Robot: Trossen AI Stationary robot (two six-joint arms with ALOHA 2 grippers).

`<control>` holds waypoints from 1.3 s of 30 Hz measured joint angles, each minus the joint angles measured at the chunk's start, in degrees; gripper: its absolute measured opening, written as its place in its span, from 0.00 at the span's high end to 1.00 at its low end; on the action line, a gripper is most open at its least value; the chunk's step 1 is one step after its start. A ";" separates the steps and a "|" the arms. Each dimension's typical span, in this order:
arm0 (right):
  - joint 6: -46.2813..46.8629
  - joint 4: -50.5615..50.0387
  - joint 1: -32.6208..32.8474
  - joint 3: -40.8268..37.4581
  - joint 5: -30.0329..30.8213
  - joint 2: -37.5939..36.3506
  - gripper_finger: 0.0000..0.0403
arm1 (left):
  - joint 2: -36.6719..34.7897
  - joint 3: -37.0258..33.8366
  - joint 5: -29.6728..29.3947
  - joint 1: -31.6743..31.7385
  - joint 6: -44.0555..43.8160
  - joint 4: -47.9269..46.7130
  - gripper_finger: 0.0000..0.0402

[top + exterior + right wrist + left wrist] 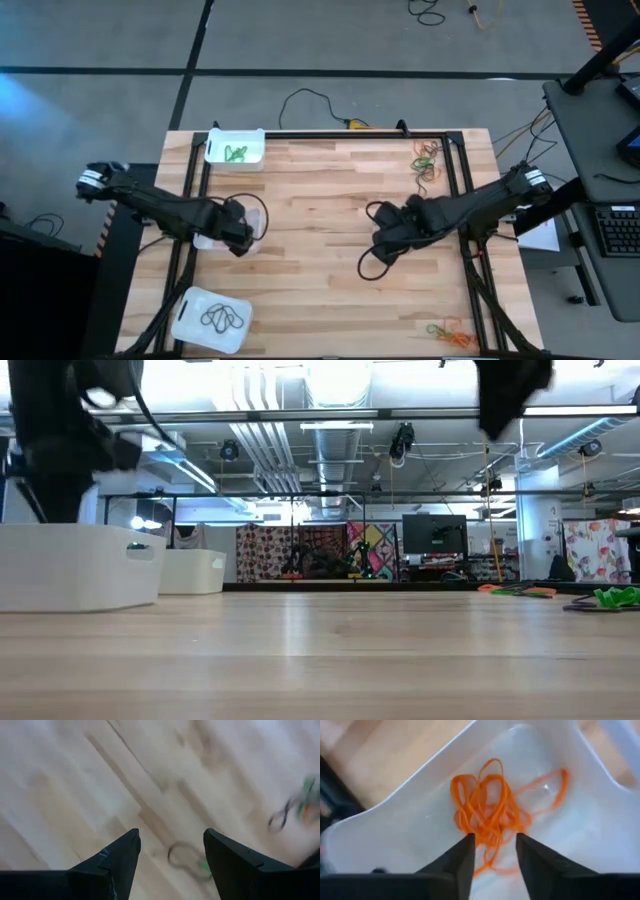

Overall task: Sort rubber bands into baskets
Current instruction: Put the green rubber band into the top white bin

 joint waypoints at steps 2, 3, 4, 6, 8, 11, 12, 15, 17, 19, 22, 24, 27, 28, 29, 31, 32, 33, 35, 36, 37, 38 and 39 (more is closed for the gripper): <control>4.44 1.22 0.00 -4.25 -3.01 0.00 0.47 | -0.73 2.99 -0.01 -1.77 1.41 -3.26 0.60; 6.79 2.41 0.00 -6.62 -4.41 0.00 0.47 | -1.12 4.59 -0.02 -2.75 2.20 -4.78 0.57; 9.00 4.15 0.00 -9.30 -5.77 0.00 0.48 | -1.60 6.25 -0.02 -3.70 3.21 -5.74 0.55; 13.25 9.16 0.00 -14.62 -7.75 0.00 0.48 | -2.65 9.55 -0.58 -5.44 5.97 -6.31 0.51; 18.00 13.20 -0.04 -19.75 -8.28 0.04 0.50 | -3.56 12.87 -3.15 -6.71 8.38 -6.26 0.48; 23.50 14.61 -1.00 -25.96 -9.51 0.04 0.52 | -4.57 16.96 -9.81 -7.46 9.61 -6.23 0.47; 24.71 14.20 -1.44 -27.30 -10.32 -0.03 0.53 | -4.84 18.05 -11.61 -7.69 9.82 -6.21 0.47; 27.70 11.92 -2.47 -30.10 -11.27 -1.14 0.54 | -5.31 20.20 -15.04 -8.29 11.17 -6.23 0.47; 29.15 11.64 -3.14 -31.95 -12.65 -1.81 0.55 | -5.32 20.96 -16.79 -8.41 11.41 -6.08 0.48; 30.18 12.74 -3.82 -33.80 -13.46 -2.50 0.55 | -5.26 21.16 -17.71 -8.41 11.42 -5.92 0.48; 31.50 15.24 -4.51 -36.41 -13.94 -2.68 0.55 | -5.24 20.69 -18.05 -8.39 11.39 -5.48 0.48; 31.77 17.82 -4.87 -37.98 -14.07 -2.61 0.55 | -5.24 20.17 -18.03 -8.41 11.34 -5.45 0.48; 31.79 22.95 -5.60 -40.08 -14.00 -2.47 0.55 | -5.24 19.41 -17.97 -8.50 11.23 -5.46 0.48; 31.93 23.54 -5.94 -40.67 -13.72 -2.47 0.55 | -5.24 19.15 -17.94 -8.50 11.19 -5.45 0.48; 32.28 23.50 -6.27 -41.16 -13.33 -2.41 0.56 | -5.24 18.86 -17.94 -8.50 11.15 -5.44 0.48; 32.92 23.56 -7.09 -42.25 -13.11 -2.36 0.58 | -5.24 18.26 -17.88 -8.52 11.11 -5.49 0.48; 33.09 23.92 -7.45 -42.74 -13.15 -2.38 0.60 | -5.24 17.99 -17.88 -8.52 11.06 -5.47 0.48; 33.09 24.31 -7.77 -43.16 -13.17 -2.42 0.62 | -5.22 17.75 -17.86 -8.52 10.99 -5.47 0.48; 32.23 24.83 -8.31 -43.56 -13.23 -2.47 0.67 | -5.21 17.38 -17.84 -8.52 10.88 -5.47 0.48; 31.73 24.94 -8.55 -43.60 -13.27 -2.47 0.70 | -5.21 17.26 -17.84 -8.52 10.87 -5.49 0.48; 31.10 25.11 -8.71 -43.59 -13.39 -2.47 0.74 | -5.21 17.25 -17.82 -8.52 10.87 -5.50 0.48; 30.65 25.18 -8.87 -43.45 -13.35 -2.47 0.77 | -5.21 17.25 -17.84 -8.52 10.87 -5.47 0.48; 29.84 24.96 -8.90 -43.34 -13.31 -2.47 0.81 | -5.21 17.25 -17.92 -8.52 10.89 -5.49 0.48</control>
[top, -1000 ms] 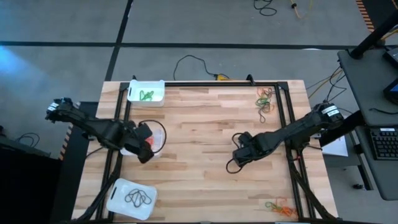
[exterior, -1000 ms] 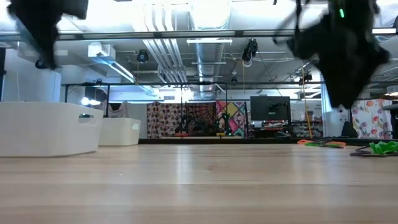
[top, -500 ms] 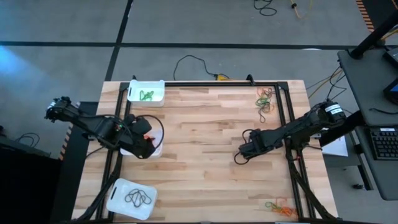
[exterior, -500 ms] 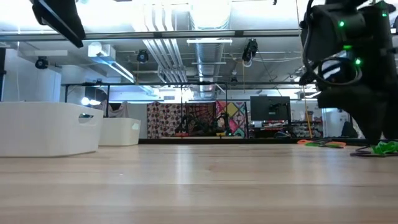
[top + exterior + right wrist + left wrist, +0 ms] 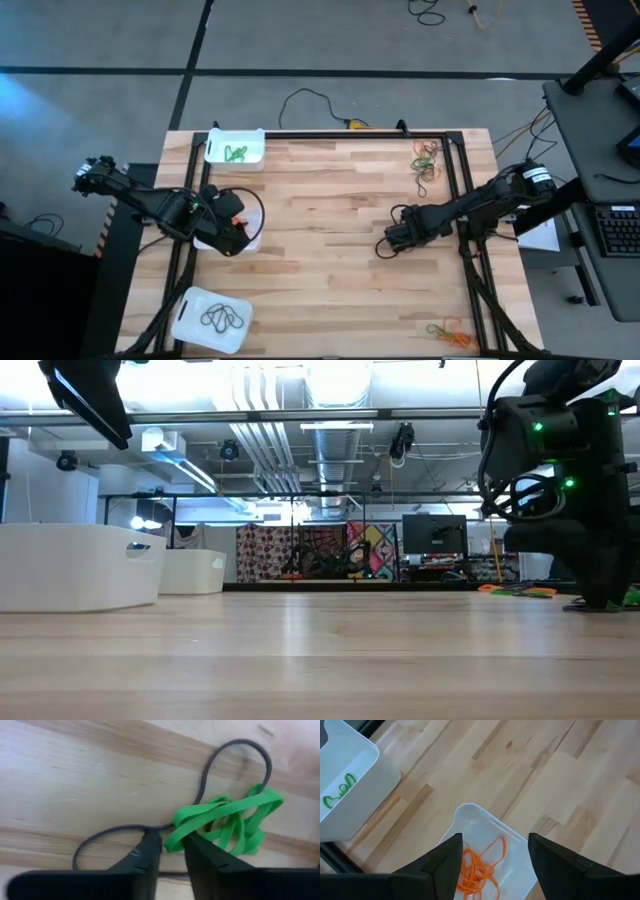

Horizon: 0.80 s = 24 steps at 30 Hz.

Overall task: Sort rubber bands into baskets
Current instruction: Put the green rubber band into the top white bin

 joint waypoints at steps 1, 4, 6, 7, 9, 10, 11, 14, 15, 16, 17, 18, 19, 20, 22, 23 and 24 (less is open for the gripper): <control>-0.96 -0.48 -0.11 0.29 -0.03 0.01 0.85 | 0.00 0.00 -0.27 0.00 0.00 0.00 0.48; -3.77 -3.80 -0.19 2.18 -0.47 0.11 0.96 | 0.00 0.00 -0.67 0.00 0.09 0.00 0.48; -5.22 -7.38 -0.18 4.60 -1.11 0.29 0.97 | 0.00 0.00 -0.97 0.00 0.15 0.00 0.48; -5.96 -9.33 -0.16 6.11 -1.15 0.33 0.97 | 0.00 0.00 -1.34 0.00 0.17 0.00 0.48; -7.66 -11.83 -0.13 9.54 -0.82 0.51 0.97 | 0.00 0.00 -2.56 0.00 0.17 0.02 0.48; -8.60 -11.76 -0.13 11.24 -0.22 0.68 0.97 | 0.00 0.00 -3.34 0.00 0.17 0.02 0.48; -9.99 -11.09 -0.13 13.06 0.64 0.83 0.98 | 0.00 0.00 -4.22 0.00 0.20 0.15 0.48; -13.84 -7.06 -0.35 18.55 4.56 2.15 0.98 | 0.00 0.00 -7.55 0.00 0.20 1.27 0.48; -15.69 -4.96 -0.62 20.18 5.63 2.74 0.98 | 0.00 0.00 -8.37 0.00 0.23 2.03 0.48; -17.90 -1.90 -0.95 21.60 6.57 3.52 0.98 | 0.02 0.00 -8.94 0.00 0.27 2.55 0.48; -20.25 1.70 -1.43 22.97 7.18 4.35 0.98 | 0.01 0.00 -9.44 0.00 0.54 2.84 0.48; -22.86 5.63 -1.91 24.31 7.61 5.23 0.98 | 0.00 0.00 -9.57 0.00 0.75 3.18 0.48; -25.50 9.43 -2.33 25.64 7.68 6.39 0.98 | 0.01 0.00 -9.57 0.00 1.03 3.26 0.48; -28.28 13.17 -2.78 26.99 7.62 7.71 0.98 | 0.01 0.00 -9.54 0.00 1.05 3.23 0.48; -33.33 19.94 -3.51 29.97 6.86 10.77 0.98 | 0.00 0.00 -8.64 0.00 1.05 3.23 0.48; -35.96 21.76 -3.88 31.52 5.93 12.35 0.98 | -0.04 0.00 -7.54 0.00 1.05 3.12 0.48; -38.29 22.17 -4.30 33.28 5.00 14.03 0.98 | -0.04 0.00 -6.47 0.00 1.05 3.08 0.48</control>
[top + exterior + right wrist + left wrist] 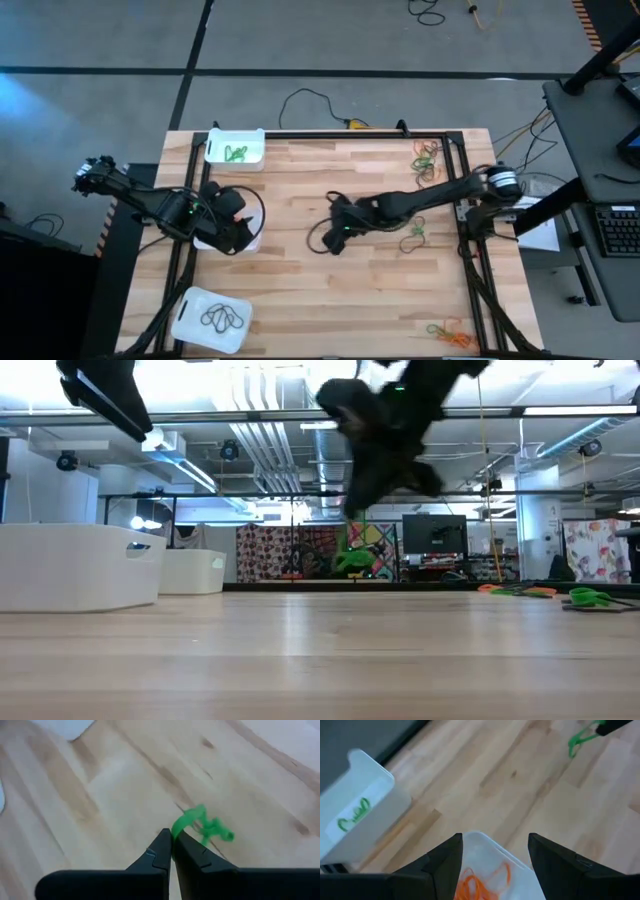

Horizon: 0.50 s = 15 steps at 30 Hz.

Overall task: Sort rubber bands into baskets
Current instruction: Put the green rubber band into the top white bin

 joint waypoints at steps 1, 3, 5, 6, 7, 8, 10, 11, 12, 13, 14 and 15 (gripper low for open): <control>-1.75 -0.51 -0.39 1.93 -0.59 1.79 0.98 | -0.02 0.00 1.12 -0.02 0.00 -0.06 0.48; -3.65 -4.20 -1.05 5.49 -0.81 5.30 0.98 | -0.07 0.00 2.80 -0.16 -0.48 -0.12 0.48; -4.19 -8.17 -1.85 8.76 -1.78 8.74 0.98 | -0.07 0.00 3.19 -0.67 -1.17 -0.28 0.48; -4.53 -8.70 -2.21 10.16 -3.85 10.35 0.98 | -0.09 0.00 3.19 -1.00 -1.53 -0.26 0.48; -5.84 -8.21 -2.49 11.54 -6.89 11.62 0.98 | -0.11 0.00 3.19 -1.29 -1.94 -0.26 0.48; -7.92 -7.44 -2.65 12.90 -10.23 12.81 0.98 | -0.10 0.00 3.17 -1.52 -2.24 -0.26 0.48; -12.26 -6.07 -2.53 15.68 -16.28 14.87 0.98 | -0.04 0.00 3.14 -1.92 -2.49 -0.24 0.48; -13.54 -6.41 -2.42 16.93 -17.14 15.80 0.98 | 0.01 0.00 3.14 -2.00 -2.53 -0.22 0.48; -13.81 -7.53 -2.32 17.97 -16.66 16.74 0.98 | 0.02 0.00 3.14 -2.01 -2.55 -0.22 0.48; -13.79 -8.73 -2.26 18.78 -16.03 17.59 0.98 | 0.02 0.00 3.14 -2.01 -2.58 -0.22 0.48; -13.80 -9.43 -2.27 19.38 -15.76 18.38 0.98 | 0.03 0.00 3.13 -2.01 -2.59 -0.22 0.48; -14.30 -9.49 -2.39 19.73 -15.81 18.95 0.98 | 0.04 0.00 3.12 -2.01 -2.67 -0.20 0.48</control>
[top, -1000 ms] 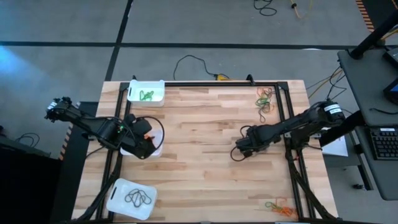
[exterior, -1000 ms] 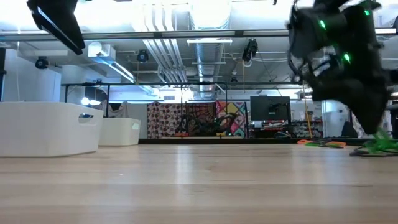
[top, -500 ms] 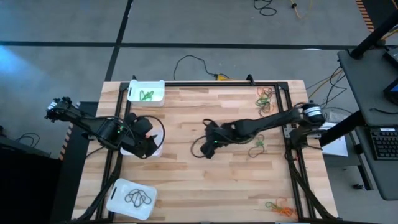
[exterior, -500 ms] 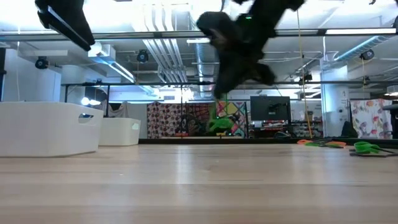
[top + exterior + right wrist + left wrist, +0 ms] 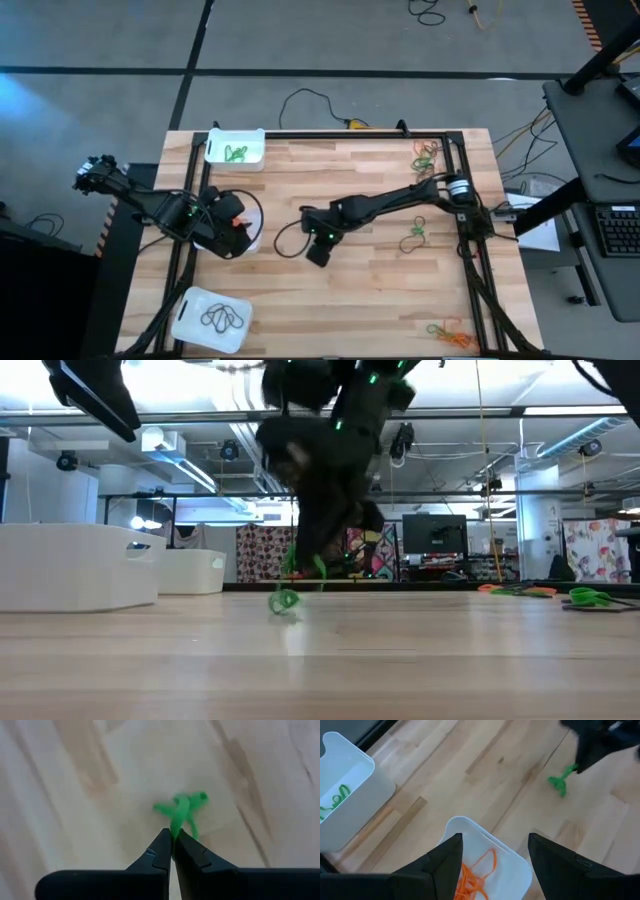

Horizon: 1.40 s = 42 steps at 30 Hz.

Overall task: Sort rubber bands into baskets
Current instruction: Put the green rubber band into the top white bin

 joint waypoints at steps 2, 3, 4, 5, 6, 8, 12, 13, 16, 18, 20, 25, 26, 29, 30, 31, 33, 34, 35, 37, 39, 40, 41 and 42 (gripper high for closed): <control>-2.42 0.36 -0.16 0.71 -1.15 0.77 0.98 | -0.02 0.00 -0.02 0.00 -0.15 0.03 0.48; -4.08 0.65 -0.23 1.08 -1.96 0.81 0.98 | 0.00 0.00 -0.02 0.00 -0.15 0.07 0.48; -5.52 0.87 -0.21 1.30 -2.68 0.74 0.98 | 0.00 0.00 -0.04 0.00 -0.16 0.09 0.48; -6.53 0.83 -0.09 1.37 -3.06 0.56 0.98 | -0.01 0.00 -0.08 0.00 -0.16 0.11 0.48; -6.95 0.46 -0.01 1.37 -3.04 0.52 0.98 | 0.00 0.00 -0.09 0.00 -0.17 0.13 0.48; -7.56 -1.59 0.09 1.23 -1.94 0.48 0.98 | 0.00 0.00 -0.11 0.00 -0.41 0.19 0.48; -7.67 -5.41 -0.88 1.06 5.07 0.56 0.97 | 0.00 0.00 -0.64 0.00 -1.39 0.67 0.48; -7.83 -5.51 -1.21 0.97 5.97 0.54 0.97 | 0.00 0.00 -1.10 0.00 -1.38 1.26 0.48; -8.55 -5.55 -2.17 0.87 6.52 0.54 0.97 | 0.02 -0.02 -4.58 0.00 -1.20 4.56 0.48; -9.46 -5.52 -2.98 0.87 7.73 0.54 0.97 | 0.02 -0.03 -7.00 0.00 -0.02 8.00 0.48; -9.72 -5.52 -4.02 0.87 10.10 0.52 0.97 | 0.02 -0.04 -8.22 0.01 2.55 11.48 0.48; -10.66 -5.51 -6.93 0.87 14.33 0.50 0.97 | 0.02 -0.02 -9.95 0.02 6.73 16.51 0.48; -10.63 -5.51 -7.54 0.87 14.11 0.50 0.97 | 0.02 -0.04 -10.25 0.02 6.87 16.83 0.48; -10.02 -5.39 -9.45 0.50 13.92 0.50 0.97 | 0.02 -0.04 -11.35 0.09 6.46 17.04 0.48; -10.01 -5.35 -10.19 0.42 13.94 0.50 0.97 | 0.02 -0.04 -11.90 0.09 6.18 17.36 0.48; -10.00 -5.30 -10.92 0.36 13.95 0.50 0.97 | 0.02 -0.04 -12.65 0.09 5.90 17.85 0.48; -9.99 -5.31 -12.26 0.30 13.27 0.50 0.96 | 0.02 -0.04 -14.26 0.09 5.60 19.57 0.48; -9.92 -5.29 -12.92 0.30 12.33 0.50 0.94 | 0.02 -0.05 -14.99 0.09 5.52 20.75 0.48; -9.86 -5.25 -13.44 0.30 11.11 0.50 0.92 | 0.02 -0.15 -15.47 0.12 5.71 22.32 0.48; -9.75 -5.23 -14.14 0.30 8.55 0.50 0.87 | 0.02 -0.33 -15.44 0.52 7.22 24.77 0.48; -11.03 -5.34 -14.83 0.28 5.75 0.49 0.80 | 0.02 -0.50 -14.21 1.29 7.76 25.90 0.48; -11.80 -5.65 -15.12 0.29 4.76 0.44 0.76 | 0.02 -0.62 -12.58 2.06 7.81 26.25 0.48; -12.71 -6.15 -15.33 0.28 4.49 0.26 0.73 | 0.02 -0.72 -10.66 3.01 7.80 26.48 0.48; -13.28 -6.83 -15.56 0.25 4.50 -0.06 0.69 | 0.03 -1.01 -8.91 3.97 7.80 27.03 0.48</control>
